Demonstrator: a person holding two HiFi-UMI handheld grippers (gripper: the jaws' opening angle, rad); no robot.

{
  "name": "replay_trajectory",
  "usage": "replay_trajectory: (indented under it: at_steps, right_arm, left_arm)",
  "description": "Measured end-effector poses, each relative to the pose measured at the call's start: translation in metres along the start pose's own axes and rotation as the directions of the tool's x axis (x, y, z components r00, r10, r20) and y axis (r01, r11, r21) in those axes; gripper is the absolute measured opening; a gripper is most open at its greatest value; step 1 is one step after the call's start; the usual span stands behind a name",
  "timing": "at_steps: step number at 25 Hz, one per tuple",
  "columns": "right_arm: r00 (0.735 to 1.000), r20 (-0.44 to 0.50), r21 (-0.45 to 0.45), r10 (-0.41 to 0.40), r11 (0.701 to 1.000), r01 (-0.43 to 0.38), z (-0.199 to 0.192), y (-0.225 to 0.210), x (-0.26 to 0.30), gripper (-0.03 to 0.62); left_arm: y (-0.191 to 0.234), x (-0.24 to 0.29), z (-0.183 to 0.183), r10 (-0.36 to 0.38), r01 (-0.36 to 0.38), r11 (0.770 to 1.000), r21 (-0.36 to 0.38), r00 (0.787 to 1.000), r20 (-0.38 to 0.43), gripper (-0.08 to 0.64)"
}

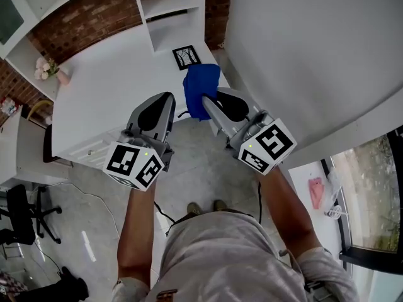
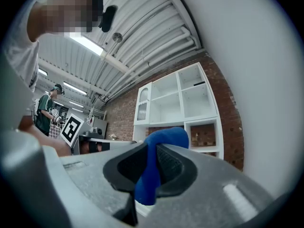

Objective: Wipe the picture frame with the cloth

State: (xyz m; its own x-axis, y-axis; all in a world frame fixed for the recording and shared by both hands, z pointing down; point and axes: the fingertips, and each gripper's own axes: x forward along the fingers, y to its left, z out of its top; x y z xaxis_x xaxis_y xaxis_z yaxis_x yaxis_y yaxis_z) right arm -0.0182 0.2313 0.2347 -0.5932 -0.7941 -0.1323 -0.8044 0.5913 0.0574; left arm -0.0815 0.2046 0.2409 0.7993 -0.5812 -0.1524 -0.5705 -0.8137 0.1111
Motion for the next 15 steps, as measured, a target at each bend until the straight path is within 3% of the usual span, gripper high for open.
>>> replay_trajectory:
  at_steps: [15]
  right_arm:
    - [0.995,-0.033,-0.009,-0.092,0.996,0.091,-0.018,0.009,0.030,0.046]
  left_arm:
    - [0.054,-0.025,-0.009,-0.034,0.034,0.999,-0.035,0.999,-0.006,0.000]
